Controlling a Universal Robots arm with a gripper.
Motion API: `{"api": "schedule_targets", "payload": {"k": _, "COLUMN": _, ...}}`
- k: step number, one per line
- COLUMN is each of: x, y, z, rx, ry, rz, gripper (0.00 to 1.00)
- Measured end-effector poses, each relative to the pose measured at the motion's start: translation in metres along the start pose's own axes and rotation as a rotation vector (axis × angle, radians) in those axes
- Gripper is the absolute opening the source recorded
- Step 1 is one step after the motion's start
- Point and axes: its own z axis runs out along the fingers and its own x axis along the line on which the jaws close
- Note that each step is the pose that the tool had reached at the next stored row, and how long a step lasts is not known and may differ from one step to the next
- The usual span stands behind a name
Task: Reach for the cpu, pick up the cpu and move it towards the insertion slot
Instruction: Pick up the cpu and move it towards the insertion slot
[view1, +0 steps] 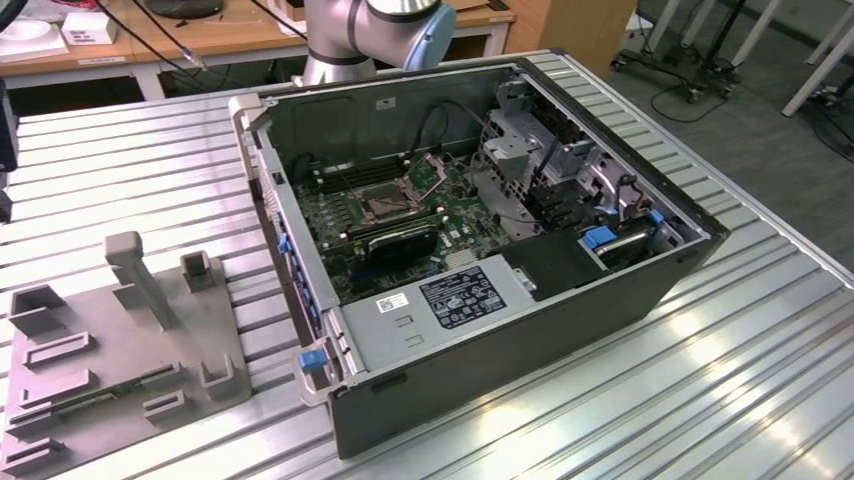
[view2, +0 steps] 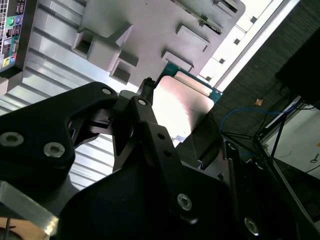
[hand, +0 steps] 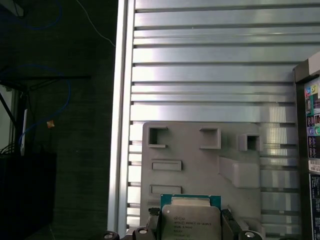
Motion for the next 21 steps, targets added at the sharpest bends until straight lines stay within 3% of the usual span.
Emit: {"api": "schedule_targets", "payload": {"k": 21, "x": -0.0085, "y": -0.0001, "z": -0.0001, "rx": 0.0001, "ry": 0.0001, "rz": 0.000, "gripper": 0.55}}
